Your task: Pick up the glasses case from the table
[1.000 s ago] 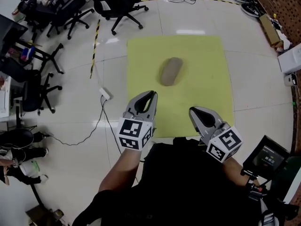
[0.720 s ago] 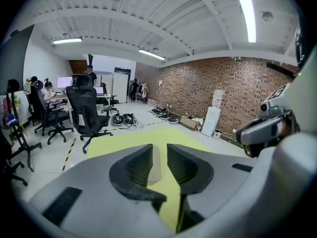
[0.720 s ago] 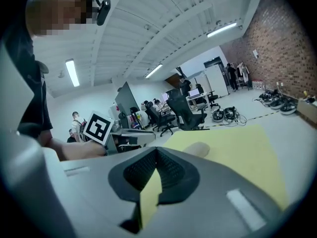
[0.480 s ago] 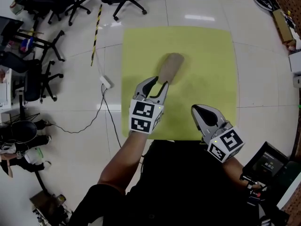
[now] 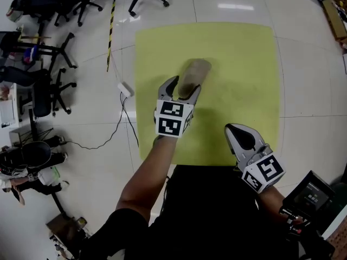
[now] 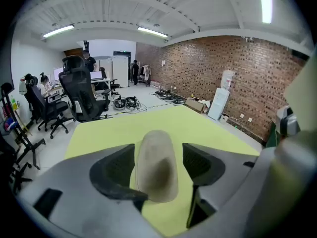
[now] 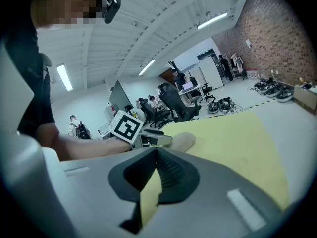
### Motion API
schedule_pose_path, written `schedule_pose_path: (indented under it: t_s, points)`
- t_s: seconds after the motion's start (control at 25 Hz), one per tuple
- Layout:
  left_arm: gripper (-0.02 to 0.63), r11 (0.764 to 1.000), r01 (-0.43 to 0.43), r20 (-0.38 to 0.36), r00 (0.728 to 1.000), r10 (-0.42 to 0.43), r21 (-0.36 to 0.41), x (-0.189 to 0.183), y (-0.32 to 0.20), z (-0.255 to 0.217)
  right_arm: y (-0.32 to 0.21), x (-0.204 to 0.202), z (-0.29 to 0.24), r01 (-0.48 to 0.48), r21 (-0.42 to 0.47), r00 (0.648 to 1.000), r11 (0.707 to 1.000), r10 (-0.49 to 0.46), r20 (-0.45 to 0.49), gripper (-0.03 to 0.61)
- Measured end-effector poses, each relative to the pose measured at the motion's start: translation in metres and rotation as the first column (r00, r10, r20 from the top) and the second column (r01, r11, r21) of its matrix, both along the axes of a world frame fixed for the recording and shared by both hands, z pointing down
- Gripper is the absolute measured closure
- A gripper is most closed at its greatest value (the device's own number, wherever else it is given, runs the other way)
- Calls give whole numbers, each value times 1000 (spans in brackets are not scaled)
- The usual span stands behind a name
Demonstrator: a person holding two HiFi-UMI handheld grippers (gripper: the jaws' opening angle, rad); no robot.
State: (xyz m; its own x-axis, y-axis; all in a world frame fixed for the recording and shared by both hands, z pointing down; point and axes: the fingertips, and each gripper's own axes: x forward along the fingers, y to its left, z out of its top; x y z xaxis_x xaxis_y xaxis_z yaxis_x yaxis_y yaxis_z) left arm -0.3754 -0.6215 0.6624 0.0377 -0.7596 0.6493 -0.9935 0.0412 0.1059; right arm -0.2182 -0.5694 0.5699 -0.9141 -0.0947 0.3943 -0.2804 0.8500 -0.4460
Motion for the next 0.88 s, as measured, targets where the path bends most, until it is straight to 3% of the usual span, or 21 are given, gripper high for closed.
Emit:
schedule_pose_path:
  t_s: [0.28,0.56,0.88]
  points:
    - [245,996,-31,1,1000,31,-81,9,-3,12,18,1,-4,23,-46,1000,999,-23,-9,575]
    - [227,992,-46,14,999,48,-122,2,-21,45,2,-1,24,4,-73,1000,997,-5,-17,577]
    - [215,983,-77,28,996,83,-164,7,-10,57,23,0,27,-3,-97,1000,995,1,-21,577]
